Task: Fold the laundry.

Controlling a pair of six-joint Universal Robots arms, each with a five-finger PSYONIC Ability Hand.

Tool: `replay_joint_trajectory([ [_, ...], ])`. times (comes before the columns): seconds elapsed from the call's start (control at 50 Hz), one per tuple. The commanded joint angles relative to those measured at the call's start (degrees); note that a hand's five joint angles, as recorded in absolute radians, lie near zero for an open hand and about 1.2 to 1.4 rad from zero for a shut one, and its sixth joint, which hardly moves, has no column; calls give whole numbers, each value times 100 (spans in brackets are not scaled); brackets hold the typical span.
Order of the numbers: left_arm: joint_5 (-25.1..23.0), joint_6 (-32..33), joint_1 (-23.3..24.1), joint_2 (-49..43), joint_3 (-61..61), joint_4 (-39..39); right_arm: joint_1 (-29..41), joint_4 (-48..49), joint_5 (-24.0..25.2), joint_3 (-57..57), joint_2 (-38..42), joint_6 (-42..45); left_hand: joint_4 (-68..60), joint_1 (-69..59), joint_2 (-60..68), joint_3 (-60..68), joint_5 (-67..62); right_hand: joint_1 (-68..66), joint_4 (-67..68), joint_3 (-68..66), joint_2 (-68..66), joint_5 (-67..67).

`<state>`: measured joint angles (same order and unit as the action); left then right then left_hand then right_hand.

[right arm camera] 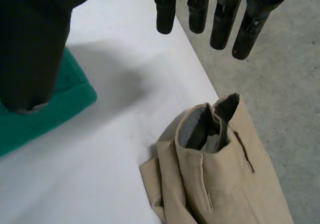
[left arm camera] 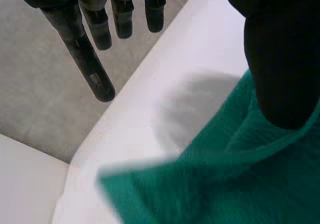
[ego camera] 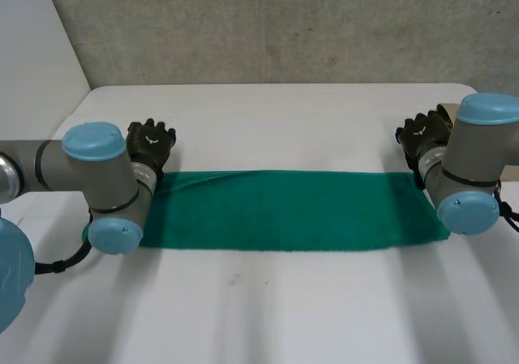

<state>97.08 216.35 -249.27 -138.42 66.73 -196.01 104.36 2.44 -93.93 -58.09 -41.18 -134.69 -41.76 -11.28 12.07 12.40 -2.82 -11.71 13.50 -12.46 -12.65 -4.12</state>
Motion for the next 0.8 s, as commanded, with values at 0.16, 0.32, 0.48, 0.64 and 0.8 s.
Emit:
replay_joint_trajectory([
  [0.16, -31, -558, 159, 2327, 1807, -148, -126, 512, 621, -1933, -2623, -1482, 3176, 128, -207, -240, 282, 171, -350, 246, 265, 412],
  [0.32, -391, -1411, 98, 3286, 2968, -165, -688, -138, 1728, -3715, -3537, -1437, 3176, 128, -207, -240, 282, 171, -350, 246, 265, 412],
  [0.48, -532, -1508, 1, 3304, 3531, -288, -1049, 642, 2098, -4790, -3398, -1332, 3176, 128, -207, -240, 282, -1080, 901, -1005, -986, -839],
  [0.64, -532, -1508, -34, 3260, 3628, -552, -1198, 1364, 2116, -4888, -2607, -1069, 3176, 128, -207, -240, 282, -2560, 2381, -2485, -2466, -2319],
  [0.8, -523, -1508, 27, 3269, 3698, -543, -1374, 1504, 1976, -4685, -2307, -1025, 3176, 128, -207, -240, 282, -6829, 6650, -6754, -6735, -6588],
])
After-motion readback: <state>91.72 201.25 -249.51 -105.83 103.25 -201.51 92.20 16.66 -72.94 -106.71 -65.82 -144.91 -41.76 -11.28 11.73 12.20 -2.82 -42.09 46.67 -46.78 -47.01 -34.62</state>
